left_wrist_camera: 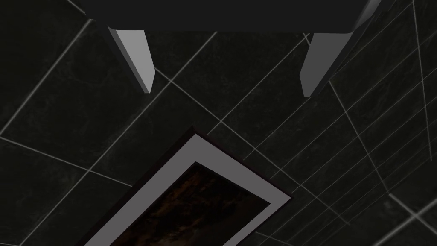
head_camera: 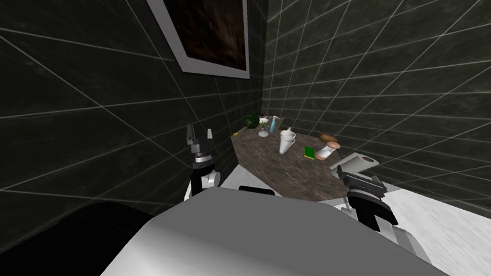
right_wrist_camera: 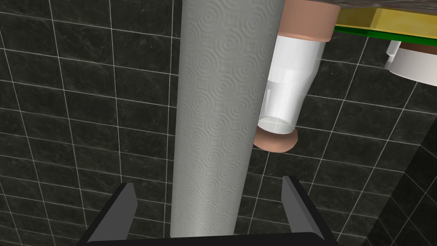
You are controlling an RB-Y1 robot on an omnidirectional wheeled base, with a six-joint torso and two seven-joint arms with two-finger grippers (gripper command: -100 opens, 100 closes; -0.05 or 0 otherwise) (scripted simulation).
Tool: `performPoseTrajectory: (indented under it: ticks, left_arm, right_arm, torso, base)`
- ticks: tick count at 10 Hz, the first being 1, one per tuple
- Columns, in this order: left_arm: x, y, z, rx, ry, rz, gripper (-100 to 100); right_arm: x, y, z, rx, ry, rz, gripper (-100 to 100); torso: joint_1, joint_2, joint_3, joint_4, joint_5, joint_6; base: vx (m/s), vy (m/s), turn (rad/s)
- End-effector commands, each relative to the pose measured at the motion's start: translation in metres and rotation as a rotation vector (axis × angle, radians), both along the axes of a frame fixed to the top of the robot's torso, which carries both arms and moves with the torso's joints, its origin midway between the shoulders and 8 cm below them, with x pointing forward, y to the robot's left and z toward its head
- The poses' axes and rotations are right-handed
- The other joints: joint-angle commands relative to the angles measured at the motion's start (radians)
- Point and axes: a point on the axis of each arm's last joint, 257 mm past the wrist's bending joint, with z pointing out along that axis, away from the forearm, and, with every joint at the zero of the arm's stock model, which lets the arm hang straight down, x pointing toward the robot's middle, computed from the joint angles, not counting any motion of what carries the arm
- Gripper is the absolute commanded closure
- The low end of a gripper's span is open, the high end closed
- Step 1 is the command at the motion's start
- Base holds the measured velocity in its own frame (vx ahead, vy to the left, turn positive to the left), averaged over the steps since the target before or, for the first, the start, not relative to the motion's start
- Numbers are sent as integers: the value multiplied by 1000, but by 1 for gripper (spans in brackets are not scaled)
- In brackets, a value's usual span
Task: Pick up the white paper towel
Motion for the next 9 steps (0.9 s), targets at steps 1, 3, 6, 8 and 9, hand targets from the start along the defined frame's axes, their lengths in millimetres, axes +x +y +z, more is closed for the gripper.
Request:
performPoseTrajectory:
  ticks: [1,3,6,8,9]
  left_arm:
    - [0,0,0,0,0,0,0]
    - [0,0,0,0,0,0,0]
    - [0,0,0,0,0,0,0]
    - [0,0,0,0,0,0,0]
    - [0,0,0,0,0,0,0]
  right_arm:
    - [4,19,2,-7,1,34,-100]
    - [8,36,3,-9,2,62,-100]
    - [12,68,5,-10,-1,110,-100]
    - [14,86,7,-7,-4,135,-100]
    - [15,102,9,-4,-9,156,-100]
  torso:
    - [0,0,0,0,0,0]
    - [2,2,1,0,1,0]
    - [1,0,0,0,0,0]
    - [0,-2,-1,0,0,0]
    - [1,0,0,0,0,0]
  base:
    - [62,-58,-186]
    - [57,-43,-122]
    - [86,-71,-168]
    - [98,-63,-163]
    - [60,-47,-142]
